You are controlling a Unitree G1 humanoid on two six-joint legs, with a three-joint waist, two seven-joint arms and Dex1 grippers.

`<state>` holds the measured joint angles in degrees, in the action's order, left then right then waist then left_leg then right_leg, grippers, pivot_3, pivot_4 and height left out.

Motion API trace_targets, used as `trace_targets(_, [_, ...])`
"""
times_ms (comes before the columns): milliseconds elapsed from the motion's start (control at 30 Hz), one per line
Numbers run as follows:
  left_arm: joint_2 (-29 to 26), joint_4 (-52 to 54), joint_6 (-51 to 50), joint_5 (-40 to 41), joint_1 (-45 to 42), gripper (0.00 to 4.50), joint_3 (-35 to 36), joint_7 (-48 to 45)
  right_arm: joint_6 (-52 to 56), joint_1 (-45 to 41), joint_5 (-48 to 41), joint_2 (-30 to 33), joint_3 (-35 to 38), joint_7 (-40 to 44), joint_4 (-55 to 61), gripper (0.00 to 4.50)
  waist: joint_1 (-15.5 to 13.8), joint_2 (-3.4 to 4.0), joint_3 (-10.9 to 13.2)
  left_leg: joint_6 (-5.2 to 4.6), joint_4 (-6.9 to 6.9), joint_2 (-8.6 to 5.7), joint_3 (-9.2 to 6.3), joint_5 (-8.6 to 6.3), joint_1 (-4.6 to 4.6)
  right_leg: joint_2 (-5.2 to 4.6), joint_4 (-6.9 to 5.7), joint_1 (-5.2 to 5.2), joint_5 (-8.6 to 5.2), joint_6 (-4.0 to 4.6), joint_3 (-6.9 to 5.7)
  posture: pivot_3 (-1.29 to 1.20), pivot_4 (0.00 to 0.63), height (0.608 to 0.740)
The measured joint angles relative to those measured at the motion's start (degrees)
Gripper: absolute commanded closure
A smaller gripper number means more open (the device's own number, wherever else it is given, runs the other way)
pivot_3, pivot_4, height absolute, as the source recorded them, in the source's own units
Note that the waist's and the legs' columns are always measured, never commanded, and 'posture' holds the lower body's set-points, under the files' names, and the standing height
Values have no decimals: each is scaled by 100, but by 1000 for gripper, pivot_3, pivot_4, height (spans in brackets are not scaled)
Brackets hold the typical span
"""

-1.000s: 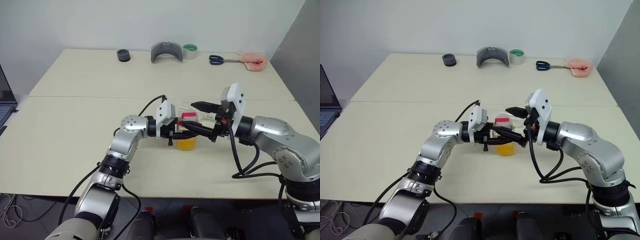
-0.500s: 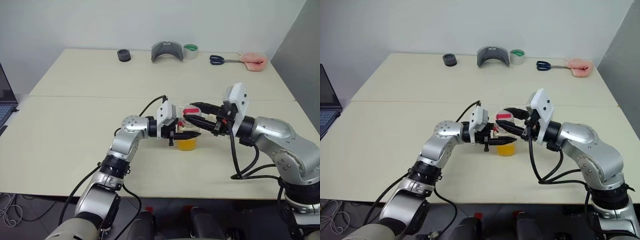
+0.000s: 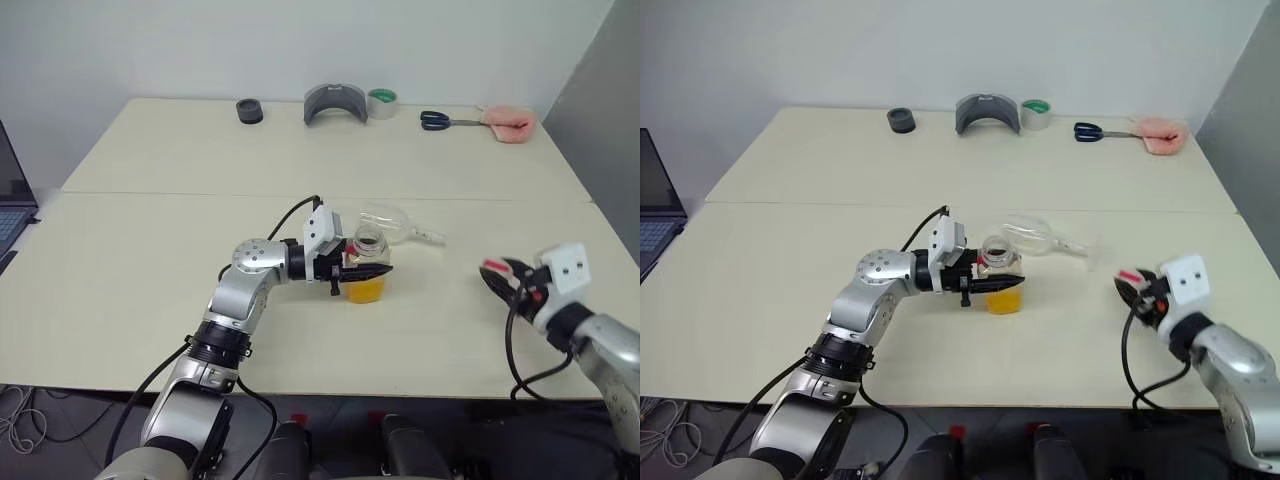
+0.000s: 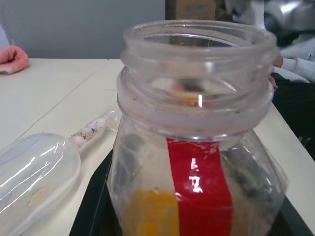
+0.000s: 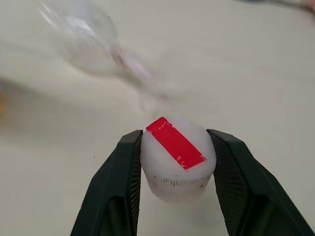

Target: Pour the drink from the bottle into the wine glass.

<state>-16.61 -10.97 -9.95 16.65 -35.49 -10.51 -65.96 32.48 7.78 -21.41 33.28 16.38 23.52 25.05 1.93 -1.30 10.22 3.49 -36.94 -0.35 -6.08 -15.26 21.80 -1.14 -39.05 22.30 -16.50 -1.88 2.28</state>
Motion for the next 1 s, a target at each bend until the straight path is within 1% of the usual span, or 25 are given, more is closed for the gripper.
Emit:
trace_targets(100, [-24,160,-75,37,89,2811,0,34,-187,272,208,-274,-19,-97,-463,1747,24,3,-1,0,1,5,2,0,-5,7,-3,0,0,0,3,0,150,740])
trace_targets(267, [-139,246,-142,81,141,2811,92,180,-151,151,170,-423,68,-128,-549,23,31,12,0,0,0,3,1,0,-4,7,-2,-1,0,0,2,0,150,740])
trace_targets(367, [-199,358,-265,133,144,2811,227,373,-33,39,21,-293,167,-3,-432,0,13,17,3,0,-2,0,-1,0,-1,4,0,-1,0,0,2,0,150,740])
trace_targets(500, [-316,435,-398,134,142,2811,707,1001,131,-53,-251,376,382,449,48,0,6,18,4,0,0,3,-2,0,-2,5,3,-2,0,-1,-1,0,150,740])
trace_targets(600, [-379,421,-432,5,136,2811,1073,1708,536,-594,-943,600,269,833,687,0,36,18,4,0,-1,6,-1,0,-5,7,1,-3,0,-1,1,0,150,740])
trace_targets(667, [-423,359,-446,-121,125,2811,1216,2120,790,-1050,-1320,754,-18,1024,1062,0,33,17,4,0,-1,5,-8,0,-3,7,3,-4,0,-1,-6,0,150,740])
trace_targets(733, [-543,104,-470,-356,71,2811,1444,2796,1007,-1902,-1489,736,-708,1146,1195,0,46,9,9,0,-2,6,-8,0,-3,7,4,-3,0,-2,-7,0,150,740])
trace_targets(767, [-591,28,-474,-422,60,2811,1524,2998,1043,-2137,-1507,684,-921,1168,1202,0,40,8,10,0,-2,4,-13,0,-2,7,3,-4,0,-1,-10,0,150,740])
trace_targets(833, [-775,-285,-475,-577,0,2811,1761,3473,1090,-2826,-1374,458,-1656,1235,1022,0,46,1,14,0,-1,4,-14,0,1,7,4,0,0,-1,-13,0,150,740])
trace_targets(1000, [-1021,-1136,-485,-633,-255,2811,2246,4133,954,-3815,-609,-369,-2958,1122,87,0,-22,-4,15,5,-6,-5,-18,2,11,-9,6,5,1,0,-21,0,150,740])
